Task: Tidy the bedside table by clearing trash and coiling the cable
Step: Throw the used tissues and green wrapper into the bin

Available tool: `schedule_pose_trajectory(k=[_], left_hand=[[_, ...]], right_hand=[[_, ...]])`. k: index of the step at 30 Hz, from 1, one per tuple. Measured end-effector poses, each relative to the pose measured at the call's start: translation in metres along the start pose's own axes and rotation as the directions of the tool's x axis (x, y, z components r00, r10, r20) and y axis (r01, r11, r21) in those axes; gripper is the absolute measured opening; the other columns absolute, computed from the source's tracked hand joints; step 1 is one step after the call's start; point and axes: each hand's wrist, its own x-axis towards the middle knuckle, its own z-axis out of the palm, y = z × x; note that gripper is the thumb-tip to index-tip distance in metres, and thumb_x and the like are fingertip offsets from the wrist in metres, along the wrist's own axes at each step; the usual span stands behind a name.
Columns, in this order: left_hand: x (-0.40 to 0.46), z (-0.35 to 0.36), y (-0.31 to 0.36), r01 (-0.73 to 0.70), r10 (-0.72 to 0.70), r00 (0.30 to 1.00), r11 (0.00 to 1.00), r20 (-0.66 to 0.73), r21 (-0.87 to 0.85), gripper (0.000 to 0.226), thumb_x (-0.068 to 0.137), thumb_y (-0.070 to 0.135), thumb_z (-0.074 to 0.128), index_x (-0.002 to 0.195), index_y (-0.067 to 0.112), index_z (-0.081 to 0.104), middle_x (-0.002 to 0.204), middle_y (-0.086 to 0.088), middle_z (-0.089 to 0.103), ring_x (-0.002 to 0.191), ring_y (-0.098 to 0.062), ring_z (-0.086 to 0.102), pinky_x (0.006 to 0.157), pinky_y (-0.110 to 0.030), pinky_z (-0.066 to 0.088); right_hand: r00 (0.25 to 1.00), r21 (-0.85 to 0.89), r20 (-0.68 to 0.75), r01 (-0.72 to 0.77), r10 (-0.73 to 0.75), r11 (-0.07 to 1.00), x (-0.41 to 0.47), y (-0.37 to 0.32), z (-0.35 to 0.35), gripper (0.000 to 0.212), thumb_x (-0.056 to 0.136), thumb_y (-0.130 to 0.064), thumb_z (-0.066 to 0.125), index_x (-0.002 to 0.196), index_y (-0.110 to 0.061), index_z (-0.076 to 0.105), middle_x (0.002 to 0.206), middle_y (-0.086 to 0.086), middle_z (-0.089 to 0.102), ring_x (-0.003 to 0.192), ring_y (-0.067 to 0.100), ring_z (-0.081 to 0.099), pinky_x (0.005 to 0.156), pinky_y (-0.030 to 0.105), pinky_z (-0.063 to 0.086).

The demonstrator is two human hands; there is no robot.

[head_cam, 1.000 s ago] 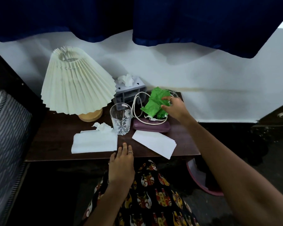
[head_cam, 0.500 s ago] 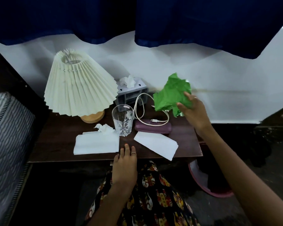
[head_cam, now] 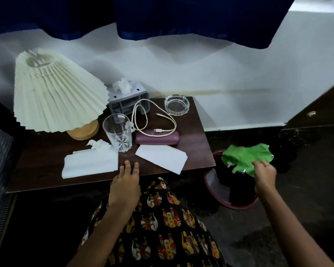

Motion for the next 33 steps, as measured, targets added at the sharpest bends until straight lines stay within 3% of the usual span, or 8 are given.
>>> schedule_pose_trajectory(k=[3,11,14,17,20,24,29,33], left_hand=[[0.002,0.001,0.001,0.001,-0.002,1.0,1.0,0.008,0.025,0.069,0.096,0.024,0.047,0.151,0.014,0.005,0.159,-0.016,0.007,0.146,-0.03,0.015,0.112,-0.037,0.028],[0.005,0.003,0.001,0.002,-0.003,1.0,0.999,0.011,0.039,0.069,0.096,0.026,0.047,0.151,0.013,0.007,0.158,-0.017,0.008,0.145,-0.031,0.016,0.11,-0.037,0.033],[0.005,0.004,0.002,0.005,-0.005,1.0,0.999,0.007,0.047,0.068,0.096,0.027,0.048,0.151,0.012,0.009,0.158,-0.018,0.011,0.145,-0.032,0.017,0.108,-0.038,0.035],[0.005,0.004,0.003,0.01,-0.011,1.0,0.999,0.009,0.051,0.067,0.096,0.025,0.047,0.15,0.012,0.009,0.158,-0.018,0.011,0.144,-0.033,0.018,0.108,-0.038,0.035],[0.005,0.002,0.004,0.012,-0.013,1.0,0.998,0.015,0.056,0.067,0.097,0.026,0.046,0.151,0.012,0.008,0.158,-0.018,0.01,0.145,-0.033,0.017,0.108,-0.038,0.035],[0.005,0.002,0.004,0.011,-0.012,1.0,0.999,0.016,0.051,0.068,0.096,0.026,0.047,0.151,0.012,0.009,0.158,-0.018,0.011,0.144,-0.033,0.018,0.108,-0.039,0.037],[0.004,-0.001,0.003,0.004,-0.006,1.0,0.998,0.026,0.055,0.068,0.096,0.027,0.047,0.151,0.012,0.009,0.158,-0.019,0.01,0.144,-0.033,0.018,0.11,-0.039,0.035],[0.003,-0.002,0.003,0.01,-0.011,1.0,0.999,0.028,0.036,0.068,0.096,0.024,0.048,0.15,0.012,0.008,0.158,-0.019,0.01,0.144,-0.034,0.018,0.112,-0.039,0.033]], right_hand=[[0.988,-0.077,-0.054,-0.146,0.142,0.986,0.031,0.051,0.003,0.031,0.068,-0.023,0.059,0.093,-0.006,0.064,0.093,0.015,0.063,0.092,0.033,0.062,0.08,0.042,0.048],[0.949,-0.057,-0.032,-0.317,0.315,0.947,0.026,0.084,0.022,0.031,0.075,-0.016,0.062,0.1,0.002,0.063,0.092,0.017,0.063,0.091,0.036,0.063,0.082,0.044,0.05],[0.934,-0.063,-0.007,-0.358,0.358,0.932,0.027,0.085,0.026,0.012,0.079,-0.014,0.062,0.086,-0.005,0.063,0.1,0.016,0.063,0.094,0.033,0.062,0.085,0.045,0.05],[0.934,-0.011,0.045,-0.355,0.355,0.935,0.025,0.079,0.029,0.021,0.088,-0.007,0.056,0.106,0.002,0.06,0.106,0.012,0.052,0.088,0.022,0.053,0.074,0.035,0.053],[0.947,-0.032,0.065,-0.314,0.315,0.949,0.025,0.069,0.031,0.024,0.089,-0.009,0.053,0.109,0.003,0.059,0.095,0.01,0.057,0.082,0.02,0.055,0.071,0.031,0.052],[0.975,-0.069,0.067,-0.208,0.212,0.976,0.023,0.041,0.038,0.036,0.09,-0.013,0.053,0.124,-0.004,0.052,0.122,0.016,0.057,0.099,0.024,0.057,0.09,0.039,0.053],[0.99,-0.09,0.135,0.046,-0.034,0.995,0.0,-0.015,0.057,0.034,0.09,-0.013,0.051,0.123,-0.009,0.051,0.118,0.013,0.058,0.077,0.011,0.055,0.091,0.043,0.052],[0.927,-0.159,0.271,0.309,-0.259,0.938,-0.042,-0.05,0.088,0.033,0.087,-0.01,0.053,0.12,-0.009,0.054,0.11,0.011,0.062,0.077,0.015,0.06,0.082,0.04,0.053]])
